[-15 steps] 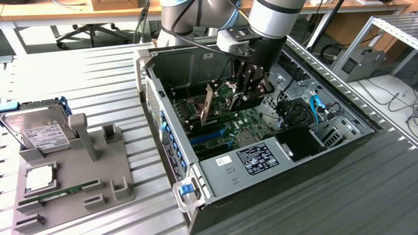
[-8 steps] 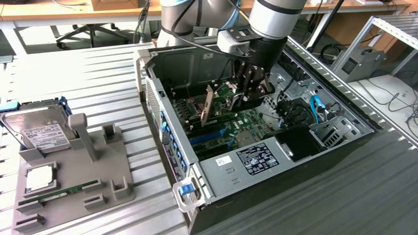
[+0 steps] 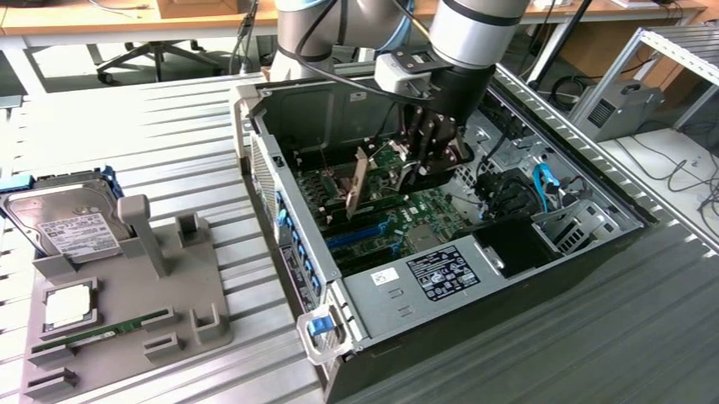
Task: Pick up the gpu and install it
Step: 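Insert the gpu into the slot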
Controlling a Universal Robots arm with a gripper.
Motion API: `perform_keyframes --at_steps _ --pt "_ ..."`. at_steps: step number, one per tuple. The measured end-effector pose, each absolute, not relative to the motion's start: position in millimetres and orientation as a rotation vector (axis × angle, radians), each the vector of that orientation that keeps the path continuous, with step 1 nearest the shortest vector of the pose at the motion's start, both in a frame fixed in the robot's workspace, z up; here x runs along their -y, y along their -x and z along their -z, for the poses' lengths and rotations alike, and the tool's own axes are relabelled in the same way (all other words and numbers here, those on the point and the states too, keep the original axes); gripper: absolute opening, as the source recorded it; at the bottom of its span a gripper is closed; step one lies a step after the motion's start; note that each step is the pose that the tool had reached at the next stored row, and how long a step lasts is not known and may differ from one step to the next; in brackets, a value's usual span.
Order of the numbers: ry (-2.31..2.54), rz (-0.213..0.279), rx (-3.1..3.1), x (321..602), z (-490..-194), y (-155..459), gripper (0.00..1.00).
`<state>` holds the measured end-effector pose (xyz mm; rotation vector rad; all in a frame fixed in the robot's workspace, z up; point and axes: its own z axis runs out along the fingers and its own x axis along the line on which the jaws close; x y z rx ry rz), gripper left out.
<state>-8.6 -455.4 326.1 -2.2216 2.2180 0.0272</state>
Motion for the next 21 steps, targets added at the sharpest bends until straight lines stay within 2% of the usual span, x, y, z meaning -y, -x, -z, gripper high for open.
perform_keyframes --at_steps 21 --pt "2.222 -0.027 -2.218 461.5 -326.0 8.6 0.27"
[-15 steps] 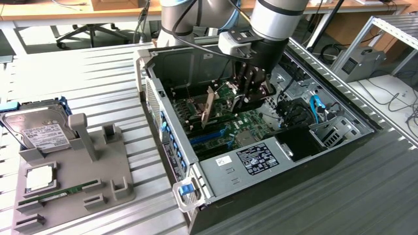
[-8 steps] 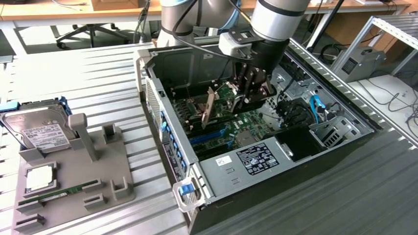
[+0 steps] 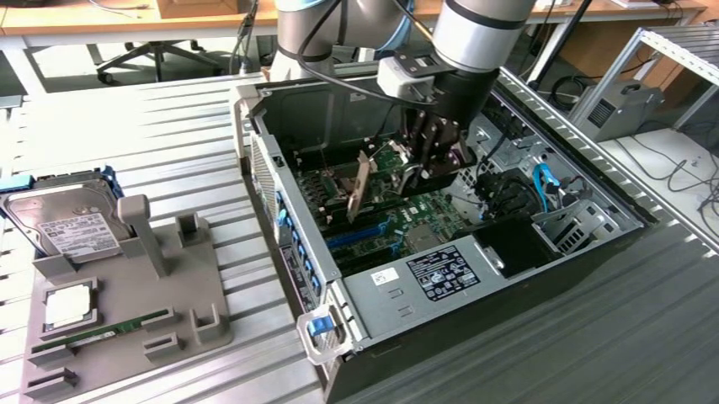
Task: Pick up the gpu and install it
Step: 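Insert the gpu into the slot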
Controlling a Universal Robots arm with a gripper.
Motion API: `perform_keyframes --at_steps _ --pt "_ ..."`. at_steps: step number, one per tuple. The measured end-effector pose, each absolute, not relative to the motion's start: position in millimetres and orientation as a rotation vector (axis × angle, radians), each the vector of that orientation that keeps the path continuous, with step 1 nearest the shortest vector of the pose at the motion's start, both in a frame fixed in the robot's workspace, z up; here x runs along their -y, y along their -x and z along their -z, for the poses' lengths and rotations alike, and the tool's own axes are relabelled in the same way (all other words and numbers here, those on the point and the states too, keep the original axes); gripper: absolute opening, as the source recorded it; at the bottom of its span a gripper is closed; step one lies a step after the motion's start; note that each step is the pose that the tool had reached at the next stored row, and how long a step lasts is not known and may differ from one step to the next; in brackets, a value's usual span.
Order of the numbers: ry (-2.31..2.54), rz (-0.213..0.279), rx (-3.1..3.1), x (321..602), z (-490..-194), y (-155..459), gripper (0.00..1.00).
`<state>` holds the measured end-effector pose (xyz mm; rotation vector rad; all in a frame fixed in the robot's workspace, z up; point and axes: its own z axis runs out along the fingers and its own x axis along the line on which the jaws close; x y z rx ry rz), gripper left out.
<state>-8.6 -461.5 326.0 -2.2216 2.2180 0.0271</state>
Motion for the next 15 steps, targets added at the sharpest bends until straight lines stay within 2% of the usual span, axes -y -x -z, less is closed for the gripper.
perform_keyframes --at_steps 15 --pt "2.222 -0.027 -2.218 465.9 -326.0 8.6 0.27"
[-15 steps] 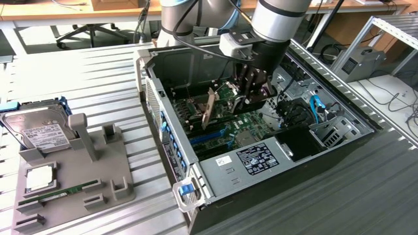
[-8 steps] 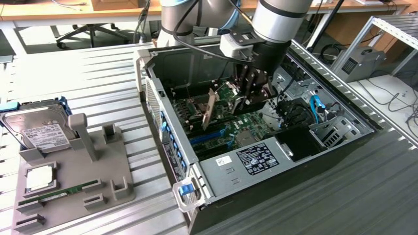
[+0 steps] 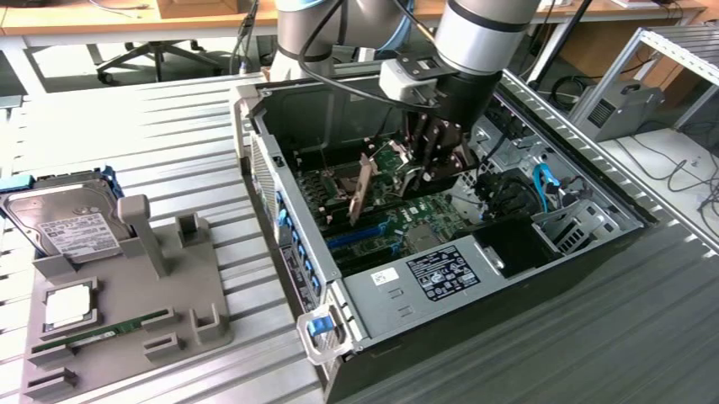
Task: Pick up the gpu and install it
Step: 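Insert the gpu into the slot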
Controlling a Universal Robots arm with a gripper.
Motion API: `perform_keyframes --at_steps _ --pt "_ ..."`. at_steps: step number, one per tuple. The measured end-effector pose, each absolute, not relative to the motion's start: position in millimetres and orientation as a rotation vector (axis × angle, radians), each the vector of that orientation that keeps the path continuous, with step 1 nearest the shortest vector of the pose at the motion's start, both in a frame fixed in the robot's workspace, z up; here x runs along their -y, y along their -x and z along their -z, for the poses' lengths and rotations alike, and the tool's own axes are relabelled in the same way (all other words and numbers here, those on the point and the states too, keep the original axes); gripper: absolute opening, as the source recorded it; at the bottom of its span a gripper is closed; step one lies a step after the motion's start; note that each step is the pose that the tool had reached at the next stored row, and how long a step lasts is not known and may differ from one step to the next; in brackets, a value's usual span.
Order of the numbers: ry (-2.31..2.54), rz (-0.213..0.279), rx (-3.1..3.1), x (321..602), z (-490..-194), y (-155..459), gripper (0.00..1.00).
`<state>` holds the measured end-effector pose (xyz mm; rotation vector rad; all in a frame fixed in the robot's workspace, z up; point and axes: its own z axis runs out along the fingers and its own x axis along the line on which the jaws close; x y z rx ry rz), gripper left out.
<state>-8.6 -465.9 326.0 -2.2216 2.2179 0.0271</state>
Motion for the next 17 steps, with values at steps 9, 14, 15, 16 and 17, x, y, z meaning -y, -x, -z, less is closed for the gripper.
perform_keyframes --at_steps 9,14,15,16,17 --pt "2.222 -0.027 -2.218 468.2 -325.9 8.6 0.27" --pt "2.222 -0.027 -2.218 469.4 -325.9 8.6 0.27" --pt "2.222 -0.027 -2.218 469.6 -325.9 8.6 0.27" --pt "2.222 -0.027 -2.218 469.8 -325.9 8.6 0.27" --pt "2.222 -0.027 -2.218 469.9 -325.9 8.6 0.27"
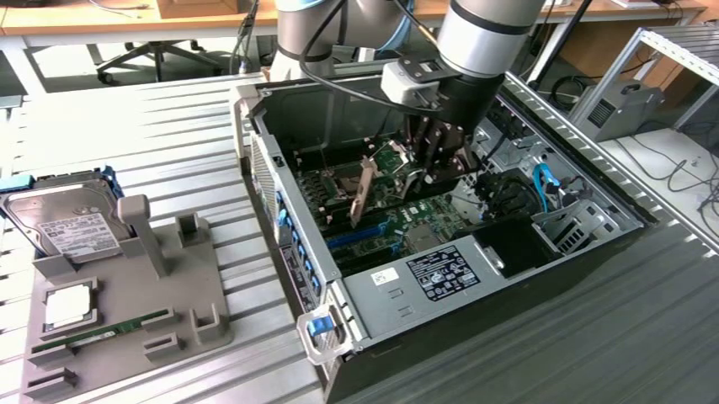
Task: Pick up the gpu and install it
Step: 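Insert the gpu into the slot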
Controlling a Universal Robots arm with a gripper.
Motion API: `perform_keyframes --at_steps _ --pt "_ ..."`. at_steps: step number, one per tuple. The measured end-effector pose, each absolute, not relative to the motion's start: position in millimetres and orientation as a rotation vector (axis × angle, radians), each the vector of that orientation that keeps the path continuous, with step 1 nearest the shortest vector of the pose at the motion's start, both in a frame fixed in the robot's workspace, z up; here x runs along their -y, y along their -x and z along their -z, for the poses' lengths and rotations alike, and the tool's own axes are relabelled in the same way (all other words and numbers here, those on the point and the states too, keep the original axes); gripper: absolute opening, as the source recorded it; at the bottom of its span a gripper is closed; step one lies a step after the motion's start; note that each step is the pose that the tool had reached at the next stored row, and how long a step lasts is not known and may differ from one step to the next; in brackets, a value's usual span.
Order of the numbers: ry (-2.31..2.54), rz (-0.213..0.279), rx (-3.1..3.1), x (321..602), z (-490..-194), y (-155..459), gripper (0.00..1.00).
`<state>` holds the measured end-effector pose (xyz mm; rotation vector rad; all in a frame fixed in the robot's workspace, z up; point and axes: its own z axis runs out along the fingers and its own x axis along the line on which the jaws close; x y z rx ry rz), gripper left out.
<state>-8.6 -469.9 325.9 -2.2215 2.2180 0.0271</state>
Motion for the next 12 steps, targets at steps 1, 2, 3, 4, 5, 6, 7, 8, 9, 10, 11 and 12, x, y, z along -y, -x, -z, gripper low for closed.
perform_keyframes --at_steps 1,2,3,4,5,6,7,8,9,10,11,12 --pt "2.222 -0.027 -2.218 470.2 -325.9 8.6 0.27" --pt "2.222 -0.027 -2.218 470.3 -325.9 8.6 0.27" --pt "2.222 -0.027 -2.218 470.6 -325.9 8.7 0.27" --pt "2.222 -0.027 -2.218 470.6 -325.9 9.1 0.27" --pt "2.222 -0.027 -2.218 470.6 -325.9 9.5 0.27" --pt "2.222 -0.027 -2.218 470.6 -325.8 10.2 0.27" --pt "2.222 -0.027 -2.218 470.6 -325.8 10.8 0.27" --pt "2.222 -0.027 -2.218 470.6 -325.8 11.6 0.27" --pt "2.222 -0.027 -2.218 470.6 -325.8 12.3 0.27" --pt "2.222 -0.027 -2.218 470.7 -325.8 13.1 0.27" --pt "2.222 -0.027 -2.218 470.7 -325.7 13.8 0.27" --pt "2.221 -0.027 -2.218 470.7 -325.7 14.2 0.27"
